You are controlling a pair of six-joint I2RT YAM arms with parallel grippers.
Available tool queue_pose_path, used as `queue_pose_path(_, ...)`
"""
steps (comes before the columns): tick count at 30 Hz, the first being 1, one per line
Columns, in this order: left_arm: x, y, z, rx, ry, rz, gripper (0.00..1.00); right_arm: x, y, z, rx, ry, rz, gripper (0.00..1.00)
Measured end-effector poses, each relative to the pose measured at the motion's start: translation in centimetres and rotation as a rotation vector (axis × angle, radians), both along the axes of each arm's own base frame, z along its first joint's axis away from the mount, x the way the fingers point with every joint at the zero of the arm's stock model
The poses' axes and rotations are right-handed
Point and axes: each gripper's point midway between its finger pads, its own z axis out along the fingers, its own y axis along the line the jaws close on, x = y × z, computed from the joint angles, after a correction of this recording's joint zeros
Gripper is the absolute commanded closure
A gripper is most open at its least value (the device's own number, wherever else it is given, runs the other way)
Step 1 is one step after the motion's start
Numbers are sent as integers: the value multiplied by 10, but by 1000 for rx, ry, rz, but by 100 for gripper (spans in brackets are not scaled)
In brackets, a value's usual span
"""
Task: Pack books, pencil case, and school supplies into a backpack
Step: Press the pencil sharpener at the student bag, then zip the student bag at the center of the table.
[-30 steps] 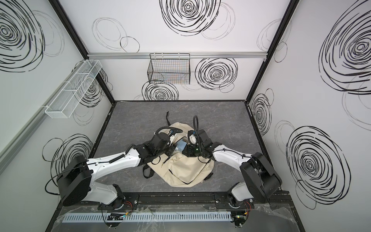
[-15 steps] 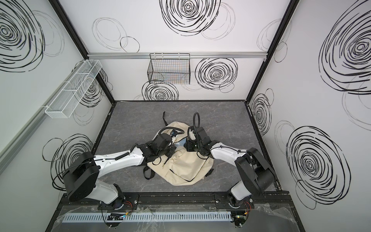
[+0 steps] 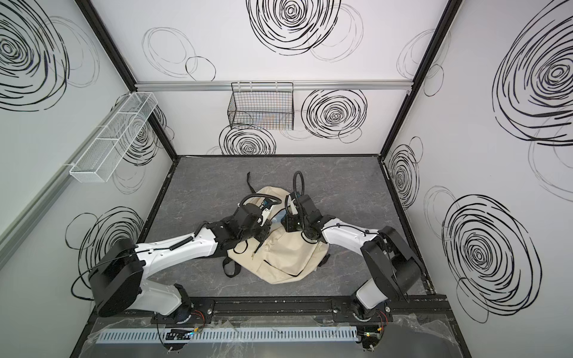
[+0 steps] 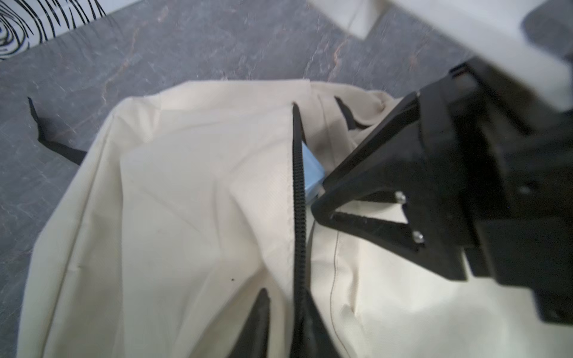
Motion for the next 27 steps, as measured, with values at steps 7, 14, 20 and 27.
queue_pose_path(7, -22, 36, 80, -231, -148, 91, 35, -33, 24, 65, 57, -161, 86, 56)
queue_pose_path(14, -41, 110, 73, -265, -170, 351, 41, -84, 64, 58, -53, -110, 136, 55)
queue_pose_path(20, -46, 164, 95, -299, -267, 529, 41, -93, 95, 28, -218, -25, 116, 51)
queue_pose_path(27, -45, 189, 101, -268, -315, 595, 41, -87, 108, -12, -410, 39, 84, 51)
